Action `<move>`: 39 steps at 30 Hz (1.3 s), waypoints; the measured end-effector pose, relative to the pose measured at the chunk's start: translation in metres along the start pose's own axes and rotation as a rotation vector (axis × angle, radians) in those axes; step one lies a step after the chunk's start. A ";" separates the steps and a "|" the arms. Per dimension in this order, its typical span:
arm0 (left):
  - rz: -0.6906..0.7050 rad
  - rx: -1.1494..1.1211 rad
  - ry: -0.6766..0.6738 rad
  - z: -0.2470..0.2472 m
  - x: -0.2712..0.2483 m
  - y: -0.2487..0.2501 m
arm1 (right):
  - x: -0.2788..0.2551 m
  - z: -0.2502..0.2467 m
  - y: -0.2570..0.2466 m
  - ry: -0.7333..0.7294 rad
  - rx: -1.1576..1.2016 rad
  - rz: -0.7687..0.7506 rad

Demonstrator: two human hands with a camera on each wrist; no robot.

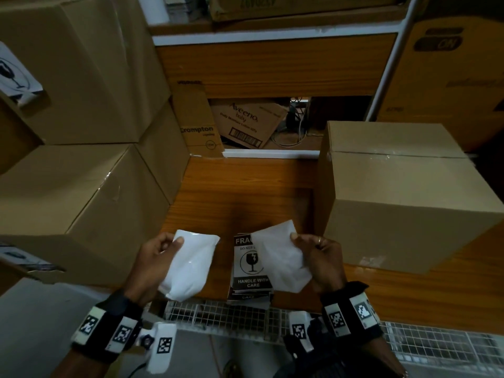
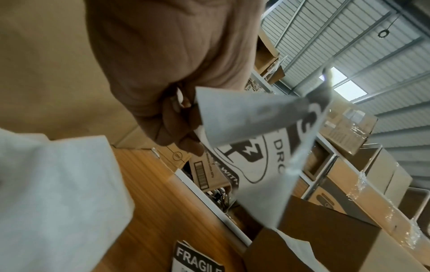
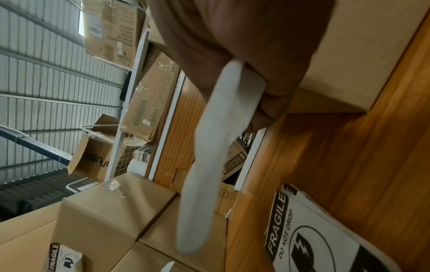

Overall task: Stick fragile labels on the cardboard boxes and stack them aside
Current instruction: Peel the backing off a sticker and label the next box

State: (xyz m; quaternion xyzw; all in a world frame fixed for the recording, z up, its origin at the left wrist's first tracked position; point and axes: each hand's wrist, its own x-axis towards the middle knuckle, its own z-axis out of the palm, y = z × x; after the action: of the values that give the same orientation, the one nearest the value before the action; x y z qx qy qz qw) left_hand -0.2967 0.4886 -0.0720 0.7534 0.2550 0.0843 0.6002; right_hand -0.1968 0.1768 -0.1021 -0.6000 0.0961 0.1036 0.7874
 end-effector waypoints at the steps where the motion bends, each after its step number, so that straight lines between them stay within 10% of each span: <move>1: -0.016 -0.008 -0.005 -0.006 -0.003 0.000 | 0.002 0.000 0.000 0.000 0.005 0.004; 8: -0.077 -0.062 0.065 -0.025 -0.021 -0.008 | 0.006 0.034 0.008 -0.266 -0.127 0.044; 23: -0.008 -0.005 0.433 -0.079 -0.048 -0.053 | 0.010 0.177 0.041 -0.550 -0.699 -0.711; 32: 0.257 -0.020 0.508 -0.087 -0.026 -0.045 | 0.033 0.149 0.141 -0.680 -1.037 -0.474; 34: 0.337 0.007 0.491 -0.088 -0.021 -0.041 | 0.021 0.156 0.122 -0.679 -0.855 -0.211; 39: 0.605 0.031 0.408 -0.077 -0.024 -0.032 | -0.018 0.157 0.061 -0.406 -0.616 -0.263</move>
State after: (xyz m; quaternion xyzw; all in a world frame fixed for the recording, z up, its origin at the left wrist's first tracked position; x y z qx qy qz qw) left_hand -0.3592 0.5480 -0.0780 0.7714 0.1365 0.4029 0.4733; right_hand -0.2268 0.3431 -0.1120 -0.7828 -0.1753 0.1424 0.5799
